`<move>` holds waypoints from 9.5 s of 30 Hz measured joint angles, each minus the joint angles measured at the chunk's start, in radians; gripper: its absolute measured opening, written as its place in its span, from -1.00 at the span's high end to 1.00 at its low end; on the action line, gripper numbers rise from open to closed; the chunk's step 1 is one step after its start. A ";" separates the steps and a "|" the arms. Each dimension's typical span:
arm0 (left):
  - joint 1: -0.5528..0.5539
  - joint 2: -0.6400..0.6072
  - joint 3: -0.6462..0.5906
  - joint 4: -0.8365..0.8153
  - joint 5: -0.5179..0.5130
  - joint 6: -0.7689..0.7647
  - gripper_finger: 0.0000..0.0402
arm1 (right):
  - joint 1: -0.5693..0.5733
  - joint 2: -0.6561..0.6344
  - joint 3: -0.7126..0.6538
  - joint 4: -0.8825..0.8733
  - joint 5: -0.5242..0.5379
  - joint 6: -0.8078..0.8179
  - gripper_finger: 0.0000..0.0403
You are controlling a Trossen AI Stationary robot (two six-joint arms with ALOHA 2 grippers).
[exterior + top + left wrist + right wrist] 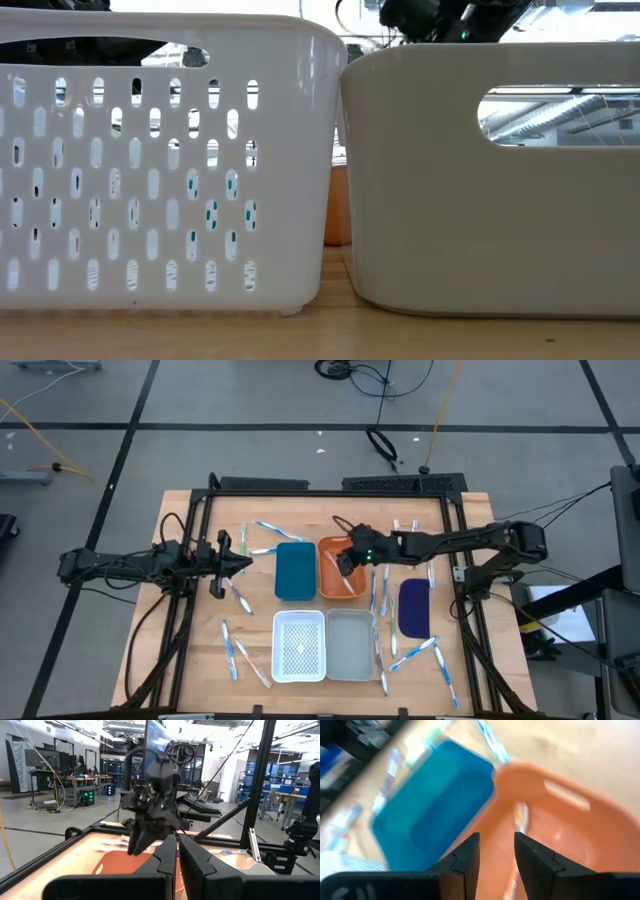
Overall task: Pick & Place Toothbrushes
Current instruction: Put the orange toothbrush into the orange bin
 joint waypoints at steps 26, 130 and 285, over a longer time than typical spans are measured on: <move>0.000 0.000 0.000 -0.001 0.001 0.012 0.90 | -0.120 -0.349 0.000 -0.646 0.259 -0.084 0.82; 0.000 0.000 0.000 -0.072 0.000 -0.007 0.90 | -0.534 0.006 -0.279 -0.347 -0.096 -0.194 0.68; 0.000 0.000 0.000 -0.074 0.000 -0.030 0.90 | -0.024 0.126 0.079 -0.156 -0.156 -0.064 0.92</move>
